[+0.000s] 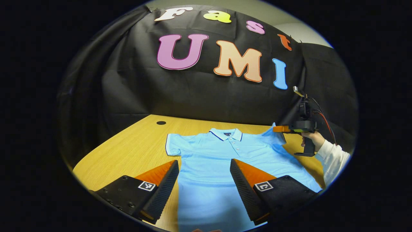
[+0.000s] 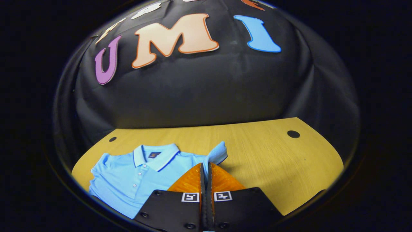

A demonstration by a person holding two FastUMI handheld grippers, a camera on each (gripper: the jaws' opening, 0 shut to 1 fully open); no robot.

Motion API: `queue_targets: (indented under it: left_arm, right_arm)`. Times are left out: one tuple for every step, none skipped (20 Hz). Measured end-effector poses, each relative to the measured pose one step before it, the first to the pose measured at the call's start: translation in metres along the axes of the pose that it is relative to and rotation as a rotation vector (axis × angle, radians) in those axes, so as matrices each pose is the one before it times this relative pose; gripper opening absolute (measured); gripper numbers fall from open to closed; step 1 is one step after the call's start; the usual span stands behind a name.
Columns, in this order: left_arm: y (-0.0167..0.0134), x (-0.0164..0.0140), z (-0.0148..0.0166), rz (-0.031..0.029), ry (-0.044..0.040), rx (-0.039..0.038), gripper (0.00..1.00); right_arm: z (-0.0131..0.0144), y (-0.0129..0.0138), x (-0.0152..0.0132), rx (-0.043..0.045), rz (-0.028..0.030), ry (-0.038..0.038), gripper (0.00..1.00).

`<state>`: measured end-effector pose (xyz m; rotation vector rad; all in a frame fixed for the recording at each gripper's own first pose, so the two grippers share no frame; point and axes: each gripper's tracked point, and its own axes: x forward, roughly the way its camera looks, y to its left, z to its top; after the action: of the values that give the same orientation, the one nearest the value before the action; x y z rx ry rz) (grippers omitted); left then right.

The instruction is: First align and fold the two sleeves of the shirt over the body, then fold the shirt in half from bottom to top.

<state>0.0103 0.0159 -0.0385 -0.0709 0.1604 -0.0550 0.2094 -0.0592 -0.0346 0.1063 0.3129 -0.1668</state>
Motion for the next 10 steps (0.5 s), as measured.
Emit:
queue_targets:
  left_arm:
    - [-0.00169,0.00057,-0.00025,-0.00582,0.00258,-0.00405,0.95]
    - [-0.00140,0.00006,0.00006,-0.00707,0.00328,-0.00340,0.95]
    - [-0.00053,0.00011,-0.00176,-0.00261,0.00183,-0.00177,0.95]
    - [0.00035,-0.00034,-0.00006,0.00030,0.00120,0.00016,0.95]
    - [-0.00014,-0.00016,0.00027,0.00018,-0.00013,0.00111,0.95]
    - [0.00051,-0.00101,0.00115,0.00182,-0.00299,0.00107,0.95]
    - [0.00162,0.00010,0.00115,0.00217,-0.00341,0.00205,0.95]
    - [0.00112,-0.00008,0.00175,0.00319,-0.00323,0.00235,0.95]
    - [0.00130,-0.00050,0.00004,0.00288,-0.00323,0.00149,0.95]
    - [0.00053,-0.00072,0.00154,-0.00083,-0.00266,0.00170,0.95]
  right_arm:
    - [-0.00104,0.02208,-0.00393,-0.00432,0.05183,-0.00605,0.02]
    - [-0.00155,0.02289,-0.00176,-0.00475,0.05064,-0.00854,0.02]
    - [-0.00083,0.02305,0.00123,-0.01184,0.04982,-0.00737,0.02]
    - [-0.00534,0.02109,0.00205,-0.02076,0.03822,0.00231,0.02]
    - [-0.00577,0.01724,0.00372,-0.02050,0.02806,0.01391,0.02]
    - [-0.01010,0.01570,0.00364,-0.01405,0.02801,0.02663,0.02]
    - [-0.01217,0.01621,0.00514,-0.00003,0.02943,0.03464,0.02]
    - [-0.01065,0.01396,0.00351,0.01130,0.02469,0.03641,0.02]
    - [-0.01015,0.01176,0.00274,0.00976,0.02129,0.03421,0.03]
    - [-0.00710,0.00895,0.00335,0.00736,0.02053,0.02178,0.02]
